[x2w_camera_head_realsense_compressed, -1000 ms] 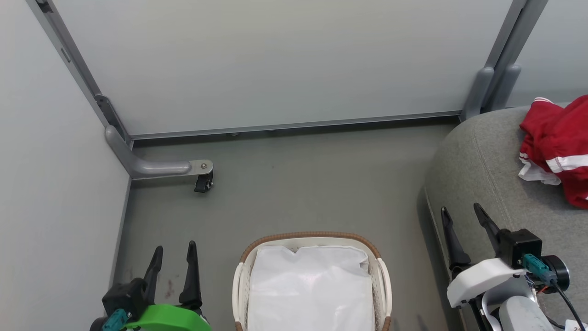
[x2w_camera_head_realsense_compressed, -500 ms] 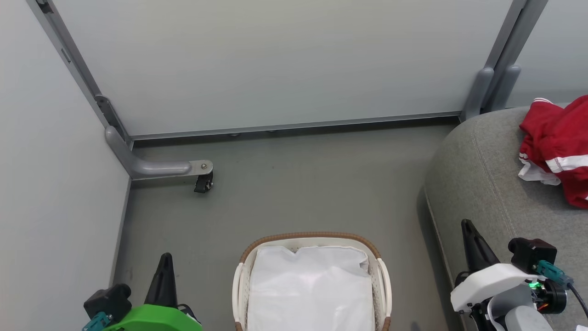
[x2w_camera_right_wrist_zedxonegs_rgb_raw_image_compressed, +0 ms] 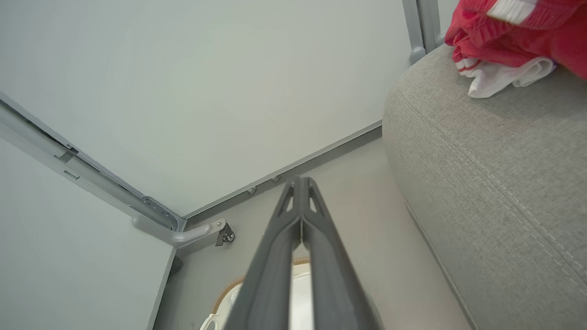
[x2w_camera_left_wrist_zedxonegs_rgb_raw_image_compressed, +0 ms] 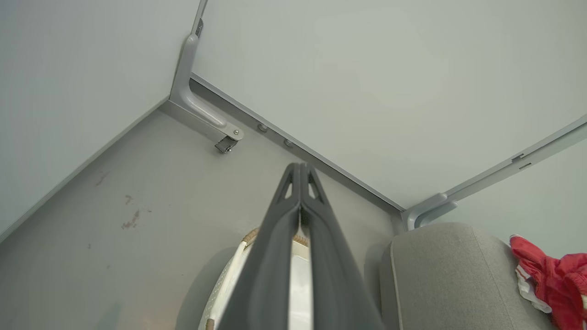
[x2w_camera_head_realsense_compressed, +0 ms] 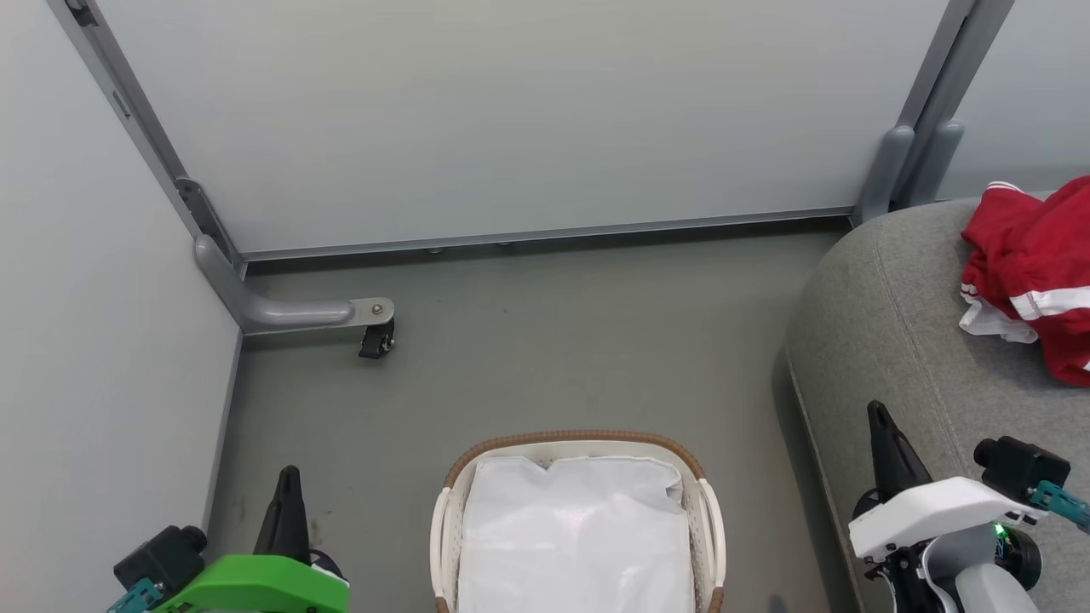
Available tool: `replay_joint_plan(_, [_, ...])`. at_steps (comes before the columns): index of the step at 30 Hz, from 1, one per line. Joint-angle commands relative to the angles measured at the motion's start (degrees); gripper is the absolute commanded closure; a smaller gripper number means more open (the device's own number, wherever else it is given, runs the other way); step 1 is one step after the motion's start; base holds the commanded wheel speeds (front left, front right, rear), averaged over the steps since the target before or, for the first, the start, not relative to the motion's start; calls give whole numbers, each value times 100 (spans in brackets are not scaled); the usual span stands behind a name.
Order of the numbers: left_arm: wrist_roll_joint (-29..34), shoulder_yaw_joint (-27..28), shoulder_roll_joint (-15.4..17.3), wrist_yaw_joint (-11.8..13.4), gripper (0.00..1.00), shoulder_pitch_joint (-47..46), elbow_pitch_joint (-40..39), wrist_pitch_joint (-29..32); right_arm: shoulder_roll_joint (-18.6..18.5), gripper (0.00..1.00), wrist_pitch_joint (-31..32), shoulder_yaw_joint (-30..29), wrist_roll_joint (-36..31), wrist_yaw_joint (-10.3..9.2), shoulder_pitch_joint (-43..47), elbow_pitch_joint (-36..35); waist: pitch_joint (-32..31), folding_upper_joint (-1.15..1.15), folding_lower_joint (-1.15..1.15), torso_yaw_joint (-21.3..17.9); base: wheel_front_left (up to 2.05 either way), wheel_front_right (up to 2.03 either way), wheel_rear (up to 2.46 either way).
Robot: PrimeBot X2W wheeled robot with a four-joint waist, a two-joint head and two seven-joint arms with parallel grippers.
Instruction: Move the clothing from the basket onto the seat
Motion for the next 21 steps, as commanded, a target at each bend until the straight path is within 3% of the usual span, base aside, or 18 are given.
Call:
replay_joint_plan(1, [-182,64,17,-39,100,-188,-98,43,-36,100,45,-30,224,-2,-36,-121,-1,0,0,-1,0,0,0])
replay_joint_plan(21, [-1522,329,21,-85,100,-310,-213,450,-50,100,450,-115,1846,-3,-9,-281,-16,0,0,-14,0,0,0])
